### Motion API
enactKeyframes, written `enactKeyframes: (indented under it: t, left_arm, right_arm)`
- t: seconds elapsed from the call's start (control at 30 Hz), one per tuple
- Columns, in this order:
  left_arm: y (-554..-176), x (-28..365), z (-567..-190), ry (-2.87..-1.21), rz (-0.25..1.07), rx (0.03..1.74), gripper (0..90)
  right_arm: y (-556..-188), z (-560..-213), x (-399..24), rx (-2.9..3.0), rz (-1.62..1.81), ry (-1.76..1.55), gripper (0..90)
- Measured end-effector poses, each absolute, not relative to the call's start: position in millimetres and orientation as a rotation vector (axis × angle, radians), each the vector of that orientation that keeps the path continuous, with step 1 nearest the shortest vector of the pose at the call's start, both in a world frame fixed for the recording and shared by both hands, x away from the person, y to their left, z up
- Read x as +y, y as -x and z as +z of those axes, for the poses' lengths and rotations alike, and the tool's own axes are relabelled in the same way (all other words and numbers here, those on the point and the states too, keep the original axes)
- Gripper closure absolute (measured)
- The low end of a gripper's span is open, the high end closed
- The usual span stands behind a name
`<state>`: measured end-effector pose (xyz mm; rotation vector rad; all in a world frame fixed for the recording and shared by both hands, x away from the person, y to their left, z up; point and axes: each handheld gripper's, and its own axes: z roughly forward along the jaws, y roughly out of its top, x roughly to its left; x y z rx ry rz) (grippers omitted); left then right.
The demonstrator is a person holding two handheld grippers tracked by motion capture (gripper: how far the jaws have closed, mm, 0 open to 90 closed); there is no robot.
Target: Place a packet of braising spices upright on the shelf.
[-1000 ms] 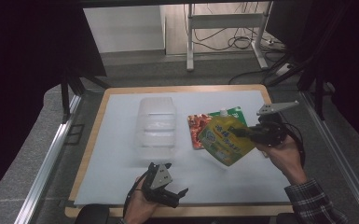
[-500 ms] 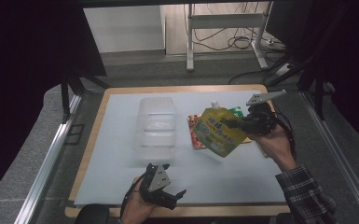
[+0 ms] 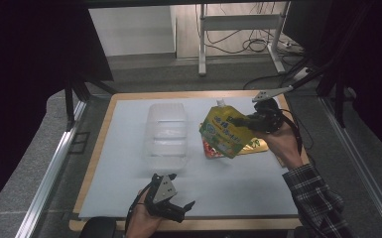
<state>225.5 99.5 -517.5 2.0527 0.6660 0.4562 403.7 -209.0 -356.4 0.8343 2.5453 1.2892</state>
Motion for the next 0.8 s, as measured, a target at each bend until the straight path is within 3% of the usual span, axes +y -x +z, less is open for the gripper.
enactKeyframes:
  t: [0.8]
  left_arm:
    - [-224, 102, -518, -2.059, 0.442, 0.645, 0.0]
  right_arm:
    - [-444, -351, -172, 2.526, 1.317, -0.813, 88.9]
